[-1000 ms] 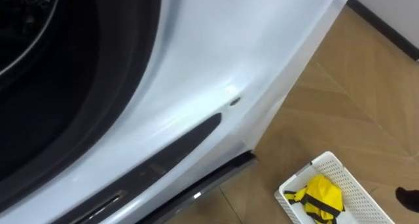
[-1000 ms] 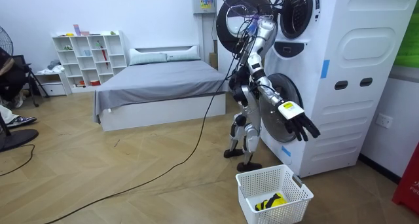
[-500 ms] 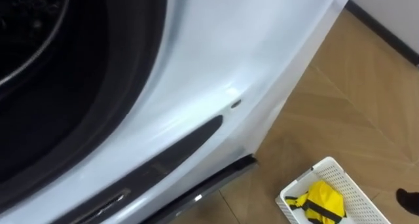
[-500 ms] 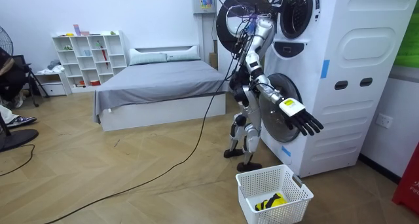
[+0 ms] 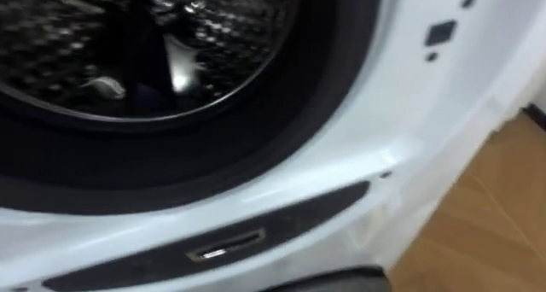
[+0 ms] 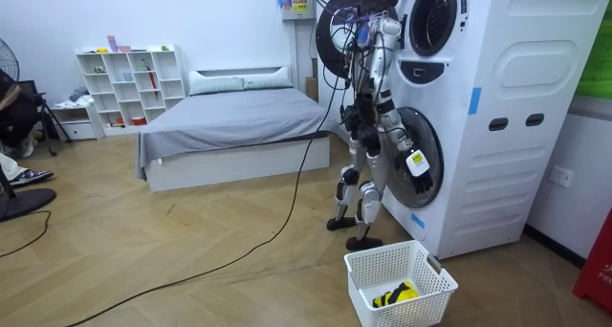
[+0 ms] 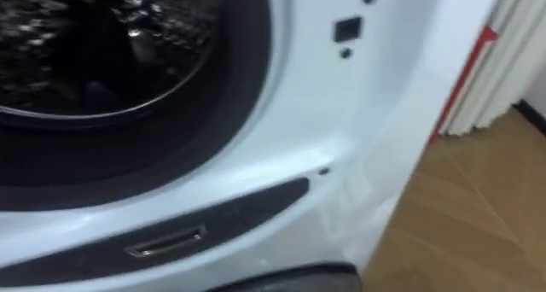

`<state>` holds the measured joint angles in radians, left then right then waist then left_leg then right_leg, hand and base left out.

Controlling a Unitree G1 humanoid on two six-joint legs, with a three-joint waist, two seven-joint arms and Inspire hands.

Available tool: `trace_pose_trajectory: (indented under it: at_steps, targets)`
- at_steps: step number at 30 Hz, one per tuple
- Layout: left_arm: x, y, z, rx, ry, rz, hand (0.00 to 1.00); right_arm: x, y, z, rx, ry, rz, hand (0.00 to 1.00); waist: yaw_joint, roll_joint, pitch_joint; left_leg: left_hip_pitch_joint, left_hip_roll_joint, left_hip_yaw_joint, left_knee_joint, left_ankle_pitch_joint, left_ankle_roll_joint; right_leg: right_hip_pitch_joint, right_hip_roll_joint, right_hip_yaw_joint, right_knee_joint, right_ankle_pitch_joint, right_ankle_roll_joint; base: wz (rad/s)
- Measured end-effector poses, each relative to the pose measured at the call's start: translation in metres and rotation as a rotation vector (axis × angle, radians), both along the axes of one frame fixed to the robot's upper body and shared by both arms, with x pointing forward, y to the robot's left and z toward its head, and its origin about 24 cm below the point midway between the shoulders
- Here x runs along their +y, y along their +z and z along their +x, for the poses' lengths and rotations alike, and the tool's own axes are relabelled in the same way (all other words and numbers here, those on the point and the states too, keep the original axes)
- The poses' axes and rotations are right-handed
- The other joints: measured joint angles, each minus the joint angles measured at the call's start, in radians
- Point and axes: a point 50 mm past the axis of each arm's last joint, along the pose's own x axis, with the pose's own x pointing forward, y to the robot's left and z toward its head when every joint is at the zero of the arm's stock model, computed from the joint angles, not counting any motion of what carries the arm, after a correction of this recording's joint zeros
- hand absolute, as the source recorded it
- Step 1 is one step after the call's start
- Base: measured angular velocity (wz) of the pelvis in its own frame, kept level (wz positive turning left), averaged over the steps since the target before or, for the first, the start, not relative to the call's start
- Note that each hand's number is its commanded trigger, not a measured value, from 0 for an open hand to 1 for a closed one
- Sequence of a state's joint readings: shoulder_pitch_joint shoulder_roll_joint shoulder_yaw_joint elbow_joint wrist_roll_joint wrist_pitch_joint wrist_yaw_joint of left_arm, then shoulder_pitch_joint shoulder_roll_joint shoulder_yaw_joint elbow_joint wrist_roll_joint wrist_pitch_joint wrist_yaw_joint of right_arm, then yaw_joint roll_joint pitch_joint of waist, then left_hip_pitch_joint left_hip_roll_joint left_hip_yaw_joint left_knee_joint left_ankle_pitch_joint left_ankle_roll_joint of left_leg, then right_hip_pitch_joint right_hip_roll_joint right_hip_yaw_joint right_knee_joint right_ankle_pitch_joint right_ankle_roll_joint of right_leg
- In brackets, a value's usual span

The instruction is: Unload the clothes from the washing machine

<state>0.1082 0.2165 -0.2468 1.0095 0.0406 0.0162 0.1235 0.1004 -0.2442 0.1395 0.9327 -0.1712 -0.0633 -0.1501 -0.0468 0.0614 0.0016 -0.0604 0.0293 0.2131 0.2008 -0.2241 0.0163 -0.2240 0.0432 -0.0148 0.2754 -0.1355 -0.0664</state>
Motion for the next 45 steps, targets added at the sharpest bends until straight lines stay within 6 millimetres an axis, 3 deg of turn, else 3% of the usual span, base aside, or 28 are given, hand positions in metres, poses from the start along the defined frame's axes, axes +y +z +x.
trace_pose_trajectory:
  at_steps: [4, 7, 9, 14, 18, 24, 26, 35, 42, 45]
  targets:
    - [0.0, -0.001, -0.004, 0.004, 0.02, -0.006, 0.0, 0.007, -0.009, -0.012, 0.079, 0.003, 0.065, 0.0, 0.006, -0.026, 0.0006, 0.033, 0.0, -0.063, -0.006, 0.001, -0.002, 0.083, -0.007, -0.066, -0.057, -0.002, -0.001, 0.48]
    - [0.002, -0.001, -0.009, 0.016, 0.043, -0.016, 0.0, 0.006, -0.013, -0.019, 0.133, 0.006, 0.08, 0.0, 0.03, -0.047, -0.0004, 0.059, 0.001, -0.089, -0.012, 0.001, -0.003, 0.137, -0.006, -0.086, -0.091, 0.0, 0.0, 0.3]
    - [0.003, -0.001, -0.009, 0.016, 0.055, -0.023, 0.0, 0.007, -0.013, -0.018, 0.138, 0.014, 0.09, 0.0, 0.031, -0.05, -0.0017, 0.07, 0.0, -0.109, -0.015, 0.001, -0.003, 0.161, -0.008, -0.1, -0.108, 0.0, 0.0, 0.25]
    - [0.004, -0.001, -0.011, 0.015, 0.091, -0.037, 0.0, 0.009, -0.016, -0.023, 0.171, 0.009, 0.111, 0.0, 0.053, -0.043, 0.0054, 0.126, -0.004, -0.134, -0.036, 0.001, -0.003, 0.238, -0.009, -0.125, -0.143, -0.005, 0.004, 0.16]
    - [0.003, -0.003, -0.016, 0.031, 0.092, -0.035, 0.0, 0.017, -0.02, -0.027, 0.188, -0.007, 0.131, 0.0, 0.056, -0.049, 0.0102, 0.14, -0.004, -0.133, -0.037, 0.001, -0.003, 0.255, -0.01, -0.131, -0.143, -0.01, 0.004, 0.05]
    - [0.007, -0.006, -0.03, 0.065, 0.139, -0.03, 0.0, 0.018, -0.022, -0.031, 0.194, -0.055, 0.145, 0.0, 0.061, -0.052, 0.0099, 0.152, -0.004, -0.133, -0.037, 0.0, -0.004, 0.268, -0.011, -0.137, -0.143, -0.012, 0.004, 0.02]
    - [0.009, -0.007, -0.039, 0.1, 0.105, 0.002, 0.0, 0.018, -0.024, -0.037, 0.205, -0.075, 0.146, 0.0, 0.067, -0.056, 0.0065, 0.169, -0.004, -0.135, -0.035, -0.002, -0.007, 0.286, -0.011, -0.135, -0.144, -0.014, 0.005, 0.0]
    - [0.009, -0.011, -0.061, 0.227, -0.02, 0.059, 0.0, 0.023, -0.027, -0.045, 0.212, -0.15, 0.191, 0.0, 0.068, -0.06, 0.0052, 0.194, -0.005, -0.133, -0.027, -0.004, -0.009, 0.324, -0.011, -0.139, -0.148, -0.018, 0.006, 0.06]
    - [0.009, -0.011, -0.063, 0.255, -0.07, 0.053, 0.0, 0.023, -0.027, -0.045, 0.214, -0.147, 0.201, 0.0, 0.074, -0.056, 0.0077, 0.19, -0.003, -0.133, 0.005, -0.005, -0.011, 0.33, -0.012, -0.139, -0.139, -0.02, 0.004, 0.0]
    - [0.012, -0.01, -0.063, 0.252, -0.046, 0.05, 0.0, 0.023, -0.026, -0.043, 0.217, -0.111, 0.196, 0.0, 0.077, -0.056, 0.0087, 0.155, 0.016, -0.135, 0.097, -0.039, -0.023, 0.315, -0.007, -0.14, -0.103, -0.043, -0.004, -0.01]
